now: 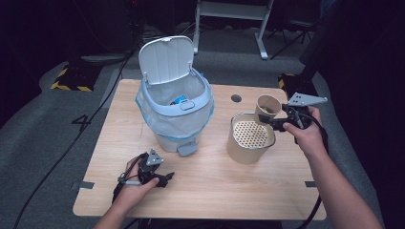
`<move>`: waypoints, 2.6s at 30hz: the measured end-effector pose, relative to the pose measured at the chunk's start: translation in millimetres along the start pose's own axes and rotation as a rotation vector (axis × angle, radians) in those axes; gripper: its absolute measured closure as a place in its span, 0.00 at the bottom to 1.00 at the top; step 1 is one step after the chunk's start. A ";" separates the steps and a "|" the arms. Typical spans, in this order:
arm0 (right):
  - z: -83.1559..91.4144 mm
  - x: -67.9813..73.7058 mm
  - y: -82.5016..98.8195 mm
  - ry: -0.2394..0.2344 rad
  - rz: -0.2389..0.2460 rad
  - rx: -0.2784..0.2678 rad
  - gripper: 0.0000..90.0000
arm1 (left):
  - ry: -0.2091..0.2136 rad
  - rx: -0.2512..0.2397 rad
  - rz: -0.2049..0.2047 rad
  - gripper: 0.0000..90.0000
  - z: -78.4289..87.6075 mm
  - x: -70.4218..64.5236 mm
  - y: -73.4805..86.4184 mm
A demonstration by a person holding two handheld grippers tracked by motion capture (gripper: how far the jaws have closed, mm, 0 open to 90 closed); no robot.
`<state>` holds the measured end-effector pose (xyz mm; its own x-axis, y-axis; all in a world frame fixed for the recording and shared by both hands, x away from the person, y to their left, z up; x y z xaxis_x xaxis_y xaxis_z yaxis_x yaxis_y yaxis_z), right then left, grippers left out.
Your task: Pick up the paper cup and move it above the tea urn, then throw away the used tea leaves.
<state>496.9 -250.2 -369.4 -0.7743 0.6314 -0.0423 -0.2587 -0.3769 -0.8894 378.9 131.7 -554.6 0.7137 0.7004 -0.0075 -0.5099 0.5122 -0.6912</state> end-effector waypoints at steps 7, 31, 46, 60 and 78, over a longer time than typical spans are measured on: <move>-0.9 -1.8 -0.9 0.011 0.011 0.000 0.36 | -0.001 0.000 0.000 0.18 0.1 -0.1 0.0; 7.3 -5.3 -10.6 0.305 0.606 0.156 0.37 | 0.001 -0.001 0.001 0.18 0.0 0.0 0.0; 4.5 -1.9 -5.7 0.556 1.164 0.403 0.37 | 0.001 -0.001 0.000 0.18 0.0 0.0 0.0; 10.4 7.7 -13.1 0.825 1.681 0.546 0.37 | 0.001 -0.001 0.000 0.18 0.0 -0.1 0.0; 11.0 19.3 -20.8 0.914 1.877 0.569 0.36 | 0.001 0.000 0.001 0.18 0.0 0.0 0.0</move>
<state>481.0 -237.6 -346.8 0.1150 -0.6251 -0.7721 0.0396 -0.7737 0.6323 378.9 131.6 -554.6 0.7139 0.7002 -0.0084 -0.5100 0.5117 -0.6914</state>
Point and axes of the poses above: each handheld gripper's, and its own axes: z roughly backward along the jaws, y roughly out of its underside, x roughly to its left, the point moved 7 cm from there along -z, roughly forward along the jaws, and after that the axes turned 1 degree about -z, right-handed, at the moved point
